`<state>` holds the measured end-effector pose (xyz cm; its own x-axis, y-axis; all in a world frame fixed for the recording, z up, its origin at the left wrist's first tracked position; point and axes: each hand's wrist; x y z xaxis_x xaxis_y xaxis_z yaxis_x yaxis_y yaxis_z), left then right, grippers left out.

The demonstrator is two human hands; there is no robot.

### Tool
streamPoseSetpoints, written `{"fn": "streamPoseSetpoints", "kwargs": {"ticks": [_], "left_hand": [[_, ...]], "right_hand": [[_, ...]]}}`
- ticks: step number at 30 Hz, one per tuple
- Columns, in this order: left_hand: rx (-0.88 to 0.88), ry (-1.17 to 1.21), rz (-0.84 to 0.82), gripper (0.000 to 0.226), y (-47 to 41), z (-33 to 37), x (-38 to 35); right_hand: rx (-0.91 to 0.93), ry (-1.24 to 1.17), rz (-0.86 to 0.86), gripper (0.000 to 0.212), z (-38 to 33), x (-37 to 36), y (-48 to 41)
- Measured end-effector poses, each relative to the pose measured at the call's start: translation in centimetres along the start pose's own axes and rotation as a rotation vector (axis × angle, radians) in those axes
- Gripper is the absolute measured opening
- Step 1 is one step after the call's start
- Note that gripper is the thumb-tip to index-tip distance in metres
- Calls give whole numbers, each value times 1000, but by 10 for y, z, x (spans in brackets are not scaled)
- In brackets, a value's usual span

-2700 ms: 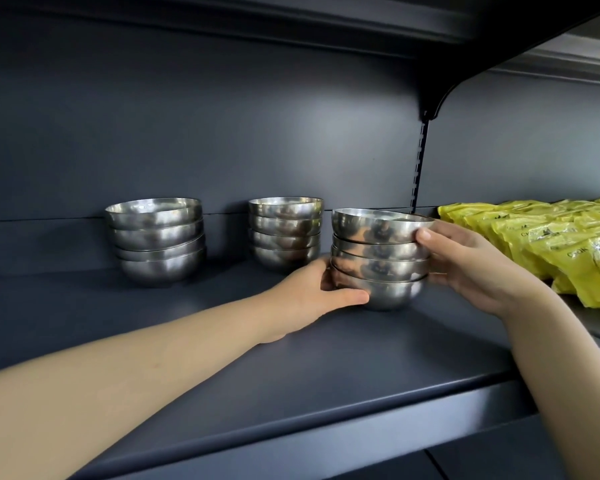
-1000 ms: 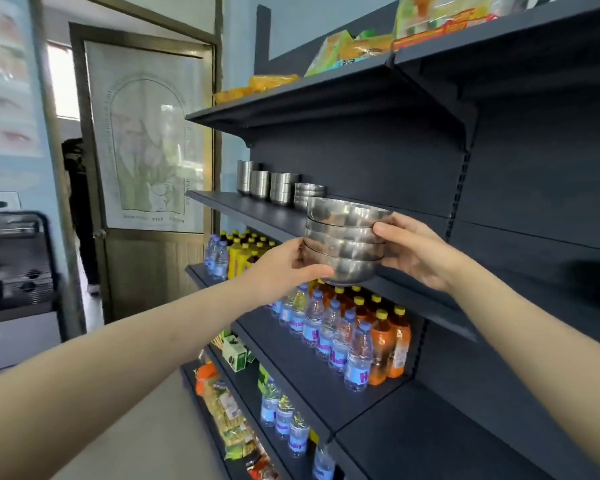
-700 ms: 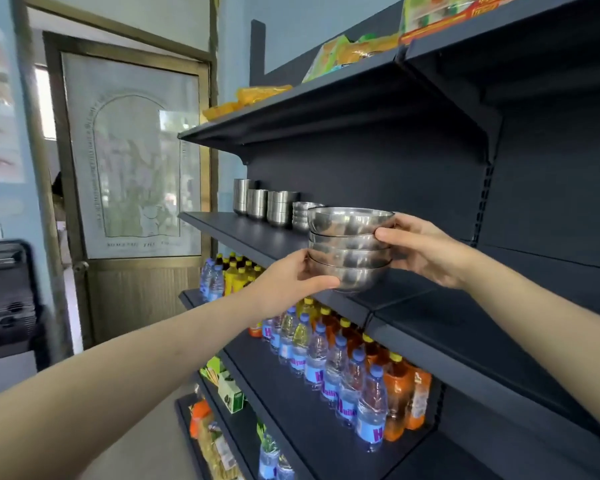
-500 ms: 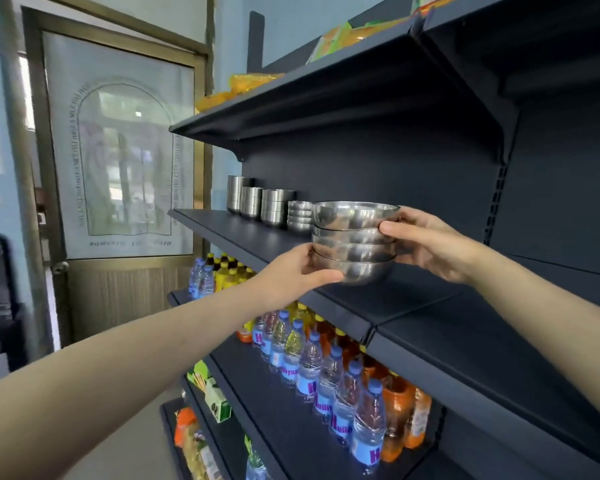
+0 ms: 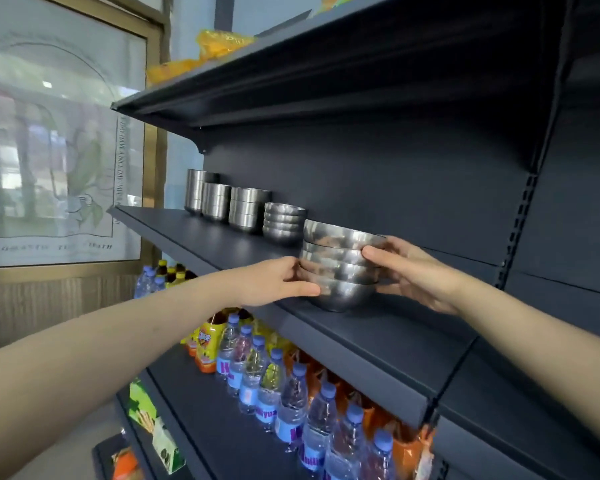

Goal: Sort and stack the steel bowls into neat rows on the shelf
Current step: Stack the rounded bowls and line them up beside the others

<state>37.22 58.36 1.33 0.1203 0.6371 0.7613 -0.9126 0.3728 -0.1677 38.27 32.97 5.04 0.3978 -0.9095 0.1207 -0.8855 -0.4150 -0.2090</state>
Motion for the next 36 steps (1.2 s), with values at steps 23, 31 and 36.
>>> {"fn": "streamPoseSetpoints", "kwargs": {"ticks": [23, 31, 36], "left_hand": [[-130, -237, -475, 52, -264, -129, 91], [-198, -49, -383, 61, -291, -169, 74], [-236, 42, -377, 48, -292, -171, 71]], "right_hand": [[-264, 245, 266, 66, 23, 16, -204], [-97, 264, 406, 61, 56, 22, -222], [-37, 276, 455, 66, 64, 26, -226]]}}
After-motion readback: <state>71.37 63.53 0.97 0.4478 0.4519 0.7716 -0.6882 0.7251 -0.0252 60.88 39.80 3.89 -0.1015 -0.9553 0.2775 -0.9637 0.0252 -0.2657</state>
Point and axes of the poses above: each hand's wrist, its own y-axis away from the middle knuckle, its own x-axis out of the back of the hand, z = x × y, and after that the axes turned 8 degrees about -y, right-handed
